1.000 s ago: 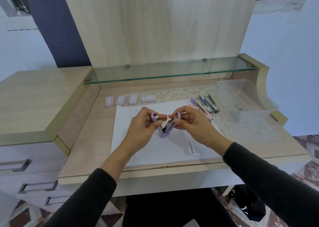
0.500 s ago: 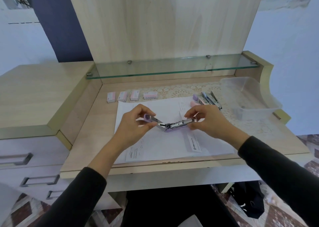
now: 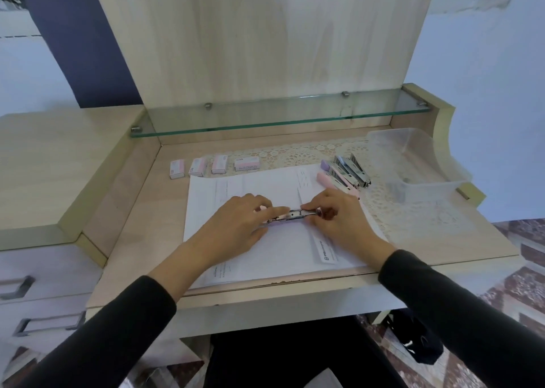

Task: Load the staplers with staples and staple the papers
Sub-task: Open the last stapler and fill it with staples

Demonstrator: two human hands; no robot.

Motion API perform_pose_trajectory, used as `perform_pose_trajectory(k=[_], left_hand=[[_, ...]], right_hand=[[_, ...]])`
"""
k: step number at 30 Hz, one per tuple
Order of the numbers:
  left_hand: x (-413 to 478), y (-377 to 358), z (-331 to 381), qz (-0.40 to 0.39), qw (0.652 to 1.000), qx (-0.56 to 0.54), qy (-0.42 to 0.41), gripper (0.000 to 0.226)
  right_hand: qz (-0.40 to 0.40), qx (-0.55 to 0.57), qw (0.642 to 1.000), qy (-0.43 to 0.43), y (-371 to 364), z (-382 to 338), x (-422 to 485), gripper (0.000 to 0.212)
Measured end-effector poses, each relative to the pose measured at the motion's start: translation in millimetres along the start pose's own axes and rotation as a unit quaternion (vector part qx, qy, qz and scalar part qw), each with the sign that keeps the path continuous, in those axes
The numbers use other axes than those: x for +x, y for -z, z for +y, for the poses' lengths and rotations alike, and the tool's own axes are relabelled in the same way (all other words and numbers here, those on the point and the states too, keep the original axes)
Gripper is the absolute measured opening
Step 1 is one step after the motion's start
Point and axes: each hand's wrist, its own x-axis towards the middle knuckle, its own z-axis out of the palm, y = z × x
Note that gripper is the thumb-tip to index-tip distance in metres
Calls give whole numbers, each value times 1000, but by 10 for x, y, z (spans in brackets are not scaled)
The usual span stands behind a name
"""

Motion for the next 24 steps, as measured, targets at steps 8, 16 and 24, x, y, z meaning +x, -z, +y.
perform_pose_trajectory(k=[8, 16, 24], left_hand=[[260, 39, -21, -129, 991, -1, -15, 52], [228, -67, -123, -83, 994, -30, -64, 47], [220, -98, -150, -80, 995, -41, -46, 47]], right_hand=[[10, -2, 1000, 6, -28, 43, 0, 14], [20, 6, 1000, 17, -55, 58, -21, 15], [24, 19, 1000, 6, -59, 39, -11, 16]])
